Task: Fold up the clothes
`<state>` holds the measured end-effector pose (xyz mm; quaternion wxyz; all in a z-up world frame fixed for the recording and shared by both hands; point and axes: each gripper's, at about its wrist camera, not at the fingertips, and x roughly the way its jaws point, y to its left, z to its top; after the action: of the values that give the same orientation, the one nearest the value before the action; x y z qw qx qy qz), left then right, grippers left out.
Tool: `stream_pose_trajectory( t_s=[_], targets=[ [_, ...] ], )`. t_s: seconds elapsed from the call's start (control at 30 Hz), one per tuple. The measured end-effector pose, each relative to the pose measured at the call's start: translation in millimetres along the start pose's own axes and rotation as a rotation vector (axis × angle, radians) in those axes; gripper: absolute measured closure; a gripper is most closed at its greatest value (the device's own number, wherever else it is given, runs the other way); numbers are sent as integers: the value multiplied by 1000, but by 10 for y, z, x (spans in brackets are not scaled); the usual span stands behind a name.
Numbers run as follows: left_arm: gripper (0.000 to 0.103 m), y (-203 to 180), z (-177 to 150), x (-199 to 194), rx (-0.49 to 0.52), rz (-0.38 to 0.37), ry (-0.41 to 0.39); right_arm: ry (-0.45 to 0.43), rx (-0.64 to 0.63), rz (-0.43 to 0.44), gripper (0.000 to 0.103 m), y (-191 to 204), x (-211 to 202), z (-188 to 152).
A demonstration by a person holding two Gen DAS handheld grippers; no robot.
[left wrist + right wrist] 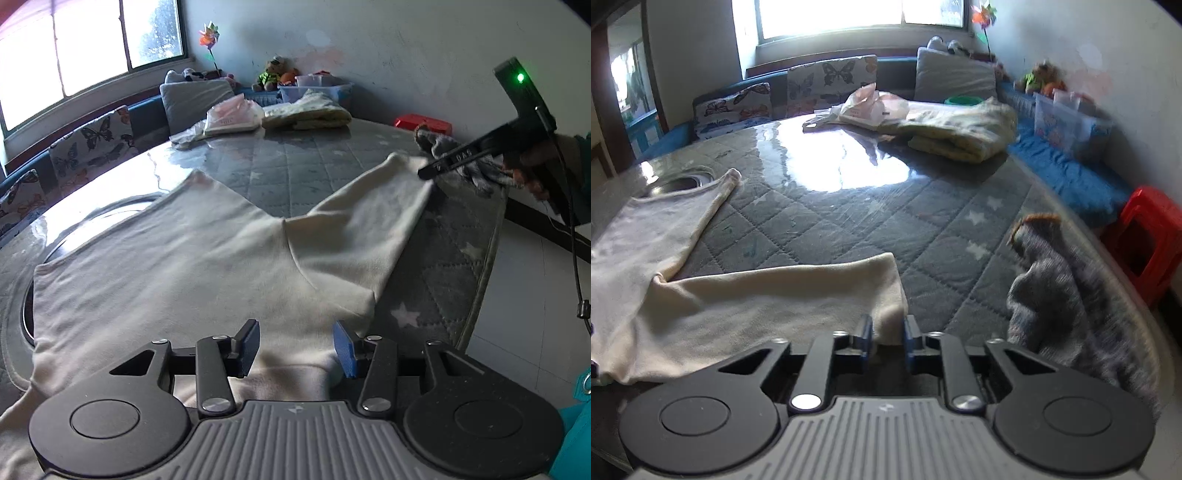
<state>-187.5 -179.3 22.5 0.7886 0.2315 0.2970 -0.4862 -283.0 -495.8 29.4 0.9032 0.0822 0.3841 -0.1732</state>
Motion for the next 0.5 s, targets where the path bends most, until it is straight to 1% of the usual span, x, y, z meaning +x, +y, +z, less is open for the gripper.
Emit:
stream_pose_trajectory(
  t_s=[0.03, 0.13, 0.27, 0.33, 0.37, 0.4, 0.5],
  targets=[
    [55, -3, -10, 5, 1, 0, 1, -10, -23, -21, 92, 33, -15, 1],
    [54, 7, -19, 10, -3, -2, -1, -54, -92, -80, 93, 99, -71, 13],
    [53, 23, -21, 14, -6, -6, -1, -34, -110, -100, 92, 131, 4, -14],
    [52, 25, -17, 10, -6, -6, 0, -24, -104, -99, 89, 96, 42, -22],
    [52, 25, -20, 10, -7, -6, 0, -29, -91, -94, 82, 77, 23, -3],
    [52, 20, -20, 13, -8, -6, 0, -35, -77, -90, 80, 58, 3, 16],
    [52, 14, -20, 18, -8, -7, -1, -68, -80, -90, 80, 53, -73, 95]
  ],
)
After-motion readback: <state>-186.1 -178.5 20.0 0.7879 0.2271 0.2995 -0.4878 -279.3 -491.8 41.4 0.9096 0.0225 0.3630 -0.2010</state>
